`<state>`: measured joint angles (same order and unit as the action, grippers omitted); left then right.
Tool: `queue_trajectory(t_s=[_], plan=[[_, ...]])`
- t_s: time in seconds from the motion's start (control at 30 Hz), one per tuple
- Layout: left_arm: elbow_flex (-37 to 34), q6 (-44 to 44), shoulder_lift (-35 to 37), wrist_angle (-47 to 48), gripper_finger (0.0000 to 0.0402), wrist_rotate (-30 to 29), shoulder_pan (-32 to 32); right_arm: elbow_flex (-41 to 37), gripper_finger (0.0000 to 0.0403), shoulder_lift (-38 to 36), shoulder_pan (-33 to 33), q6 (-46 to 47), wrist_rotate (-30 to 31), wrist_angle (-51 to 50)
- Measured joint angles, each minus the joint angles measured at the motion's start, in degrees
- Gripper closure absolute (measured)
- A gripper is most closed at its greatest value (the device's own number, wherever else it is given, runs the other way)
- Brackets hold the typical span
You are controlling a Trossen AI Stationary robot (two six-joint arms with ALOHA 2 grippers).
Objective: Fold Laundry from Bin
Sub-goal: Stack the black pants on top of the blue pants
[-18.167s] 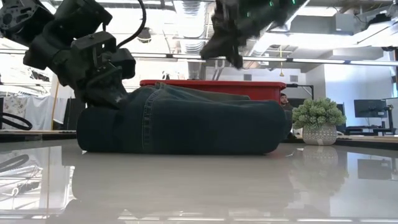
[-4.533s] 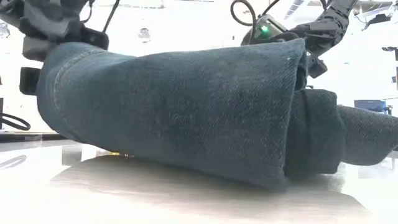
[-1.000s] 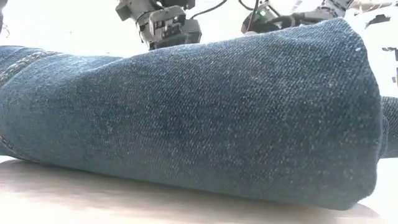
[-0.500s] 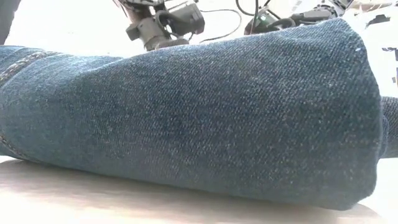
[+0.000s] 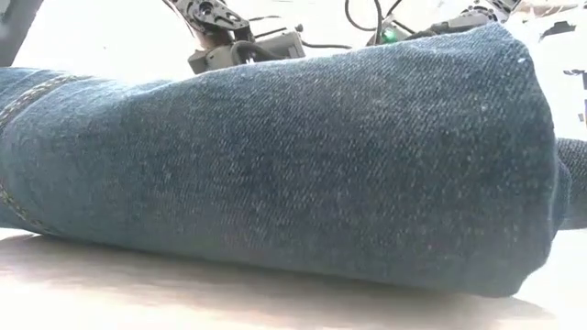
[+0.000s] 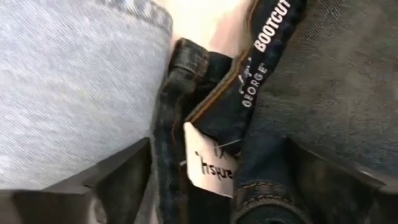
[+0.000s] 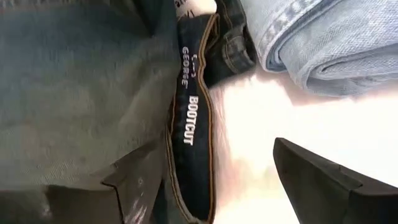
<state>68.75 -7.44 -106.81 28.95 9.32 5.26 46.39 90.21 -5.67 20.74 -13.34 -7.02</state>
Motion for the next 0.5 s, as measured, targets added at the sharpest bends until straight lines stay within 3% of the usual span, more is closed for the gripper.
queue_trajectory(t_s=[0.13, 0.23, 0.4, 0.5], plan=[[0.0, -1.8, 0.5, 2.2, 0.0126, 2.3, -0.2, 0.0, 0.0076, 0.0, -0.3, -3.0, 0.0, -0.8], [-0.1, -2.0, 1.1, 3.4, 0.0209, 4.9, -0.2, 0.0, 0.0076, 0.0, -0.9, -4.9, 0.0, -0.8], [-0.1, -2.2, 1.1, 2.9, 0.0355, 3.9, -0.4, 0.0, 0.0076, 0.0, -2.7, -6.0, 0.0, -0.8], [-0.1, -1.5, 1.1, 2.3, 0.0387, 3.4, -0.4, 0.0, 0.0076, 0.0, -3.5, -5.8, -1.5, -0.5]])
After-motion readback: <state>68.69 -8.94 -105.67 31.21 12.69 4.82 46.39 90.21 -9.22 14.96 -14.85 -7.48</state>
